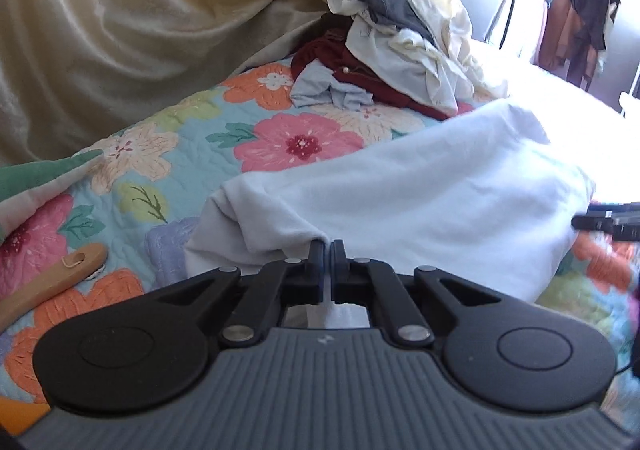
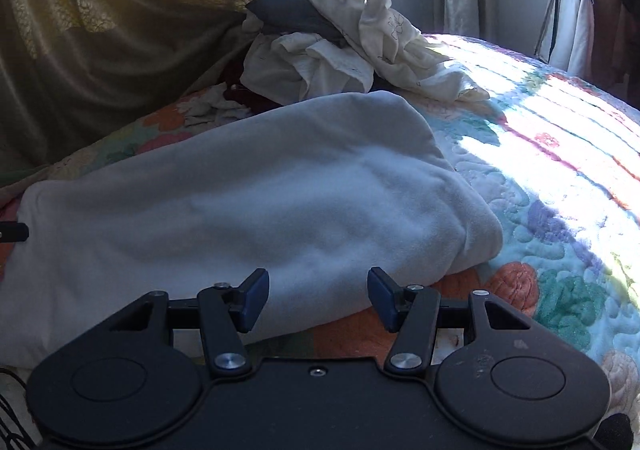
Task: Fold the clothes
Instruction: 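Open both grippers and release the folded white shirt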
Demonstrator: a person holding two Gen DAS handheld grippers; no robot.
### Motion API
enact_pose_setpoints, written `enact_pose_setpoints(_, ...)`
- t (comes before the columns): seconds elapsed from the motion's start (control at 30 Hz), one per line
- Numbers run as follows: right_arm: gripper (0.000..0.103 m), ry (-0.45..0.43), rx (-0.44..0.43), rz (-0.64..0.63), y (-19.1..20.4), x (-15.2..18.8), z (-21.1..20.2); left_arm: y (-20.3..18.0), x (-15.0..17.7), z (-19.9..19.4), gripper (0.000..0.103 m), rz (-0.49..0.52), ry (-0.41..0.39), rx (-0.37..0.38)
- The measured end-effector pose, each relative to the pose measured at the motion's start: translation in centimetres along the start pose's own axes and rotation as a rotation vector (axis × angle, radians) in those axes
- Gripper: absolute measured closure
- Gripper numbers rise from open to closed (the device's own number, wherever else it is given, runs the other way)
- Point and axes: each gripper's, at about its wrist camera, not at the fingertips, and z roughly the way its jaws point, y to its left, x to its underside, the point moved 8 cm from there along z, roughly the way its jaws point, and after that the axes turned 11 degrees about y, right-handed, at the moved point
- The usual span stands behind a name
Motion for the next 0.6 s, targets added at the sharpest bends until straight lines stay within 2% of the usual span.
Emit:
enact_pose_setpoints(0.07,0.043,0.016,-0.039,-0.045,1.3,0.0,-0.2,1.7,-1.0,-0.7,0.1,-0.109,-0.025,0.038)
enact_pose_setpoints(0.17,0.043,0.035,-0.095,-0.133,3.9,-0.1,-0.1,5.0,-0.9,-0.3,0.1,-0.223,0.025,-0.048)
enact_pose_setpoints(0.2,0.043,0.049,-0.105,-0.149,4.5,-0.1,0.3,5.5,-0.4,0.3,0.1,-0.223,0.056,-0.079)
enact_pose_setpoints(0.27,0.043,0.073,-0.105,-0.177,5.3,0.1,1.1,5.1,0.7,2.8,0.099,-0.133,0.161,-0.154)
enact_pose_setpoints(0.3,0.043,0.088,-0.103,-0.198,5.8,0.2,1.6,4.6,1.3,4.0,0.099,-0.055,0.202,-0.222)
enact_pose_setpoints(0.37,0.043,0.098,-0.078,-0.227,6.3,0.6,2.3,4.1,1.7,5.2,0.099,0.002,0.215,-0.284)
enact_pose_setpoints(0.43,0.043,0.103,-0.082,-0.218,6.0,1.1,2.4,4.3,1.9,5.2,0.098,-0.036,0.215,-0.306)
enact_pose_setpoints(0.5,0.042,0.092,-0.08,-0.175,4.7,1.2,2.0,4.4,2.0,4.8,0.094,-0.068,0.216,-0.341)
enact_pose_setpoints(0.6,0.042,0.066,-0.058,-0.09,2.2,1.2,1.6,2.7,2.1,2.5,0.09,-0.032,0.18,-0.454)
